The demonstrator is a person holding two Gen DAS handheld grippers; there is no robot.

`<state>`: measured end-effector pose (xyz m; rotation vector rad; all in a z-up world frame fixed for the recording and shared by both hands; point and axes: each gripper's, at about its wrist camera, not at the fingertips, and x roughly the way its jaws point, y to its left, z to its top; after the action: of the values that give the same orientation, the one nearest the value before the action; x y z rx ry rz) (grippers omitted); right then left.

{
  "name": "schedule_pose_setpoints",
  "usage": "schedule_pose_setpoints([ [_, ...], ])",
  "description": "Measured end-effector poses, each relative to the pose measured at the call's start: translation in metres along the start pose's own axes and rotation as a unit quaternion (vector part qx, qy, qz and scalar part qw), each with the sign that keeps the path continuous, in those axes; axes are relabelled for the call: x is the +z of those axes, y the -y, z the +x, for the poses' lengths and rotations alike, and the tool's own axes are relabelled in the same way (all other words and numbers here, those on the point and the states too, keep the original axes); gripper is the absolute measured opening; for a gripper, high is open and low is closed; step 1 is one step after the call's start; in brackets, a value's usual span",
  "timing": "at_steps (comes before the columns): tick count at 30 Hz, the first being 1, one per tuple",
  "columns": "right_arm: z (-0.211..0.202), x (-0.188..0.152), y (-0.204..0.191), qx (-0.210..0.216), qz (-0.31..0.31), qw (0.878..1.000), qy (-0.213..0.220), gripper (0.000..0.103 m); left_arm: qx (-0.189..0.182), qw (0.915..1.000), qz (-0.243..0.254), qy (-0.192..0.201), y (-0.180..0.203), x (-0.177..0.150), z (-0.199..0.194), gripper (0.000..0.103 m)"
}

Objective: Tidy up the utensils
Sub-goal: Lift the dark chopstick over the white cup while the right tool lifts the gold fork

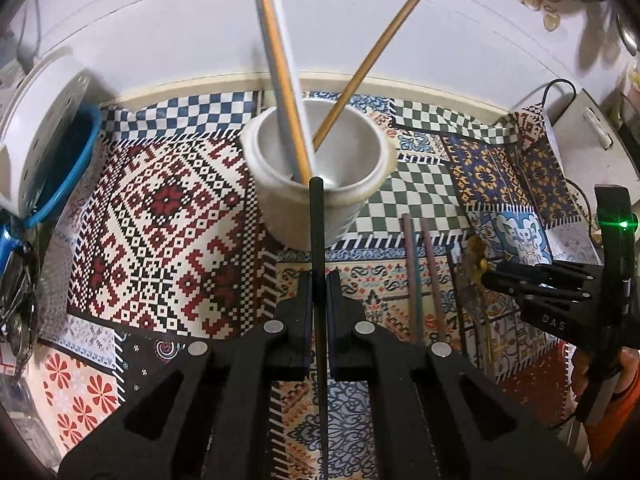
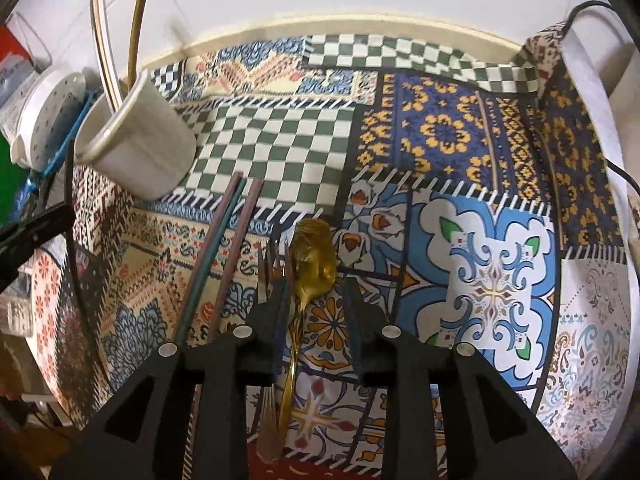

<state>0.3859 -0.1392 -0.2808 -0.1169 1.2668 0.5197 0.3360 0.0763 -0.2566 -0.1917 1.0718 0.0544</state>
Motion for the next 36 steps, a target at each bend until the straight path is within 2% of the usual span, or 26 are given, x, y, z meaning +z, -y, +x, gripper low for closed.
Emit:
schedule_pose_setpoints([
  [6,0.007,-0.001,-0.018,0.009,-0.022,1.0,-0.004,0.024,0.01,0.9999,-0.005,-0.003,-0.005,-0.006,0.0,0.004],
  [11,0.02,0.004,-0.029,-0.011,-0.03,0.999,-0.011,0.024,0.014,0.9998,-0.012,-0.004,-0.011,-0.01,-0.002,0.004],
  [16,0.026,0.009,-0.041,-0.021,-0.047,0.999,0.002,0.03,0.016,0.9997,-0.019,-0.002,-0.014,-0.01,-0.004,0.004],
  [20,0.03,0.009,-0.053,-0.046,-0.067,0.997,0.013,0.03,0.015,0.9997,-0.02,0.0,-0.013,-0.009,-0.004,0.004],
  [23,0.034,0.007,-0.063,-0.073,-0.087,0.993,0.027,0.022,0.014,0.9997,-0.018,0.002,-0.011,-0.008,-0.005,0.004],
  [30,0.028,0.008,-0.056,-0.04,-0.057,0.997,0.027,0.021,0.008,0.9997,-0.014,0.016,-0.006,-0.006,-0.015,0.004],
  [36,-0.003,0.013,-0.043,-0.02,-0.04,0.997,0.058,0.021,0.0,0.9992,-0.014,0.037,-0.006,-0.004,-0.032,0.004],
])
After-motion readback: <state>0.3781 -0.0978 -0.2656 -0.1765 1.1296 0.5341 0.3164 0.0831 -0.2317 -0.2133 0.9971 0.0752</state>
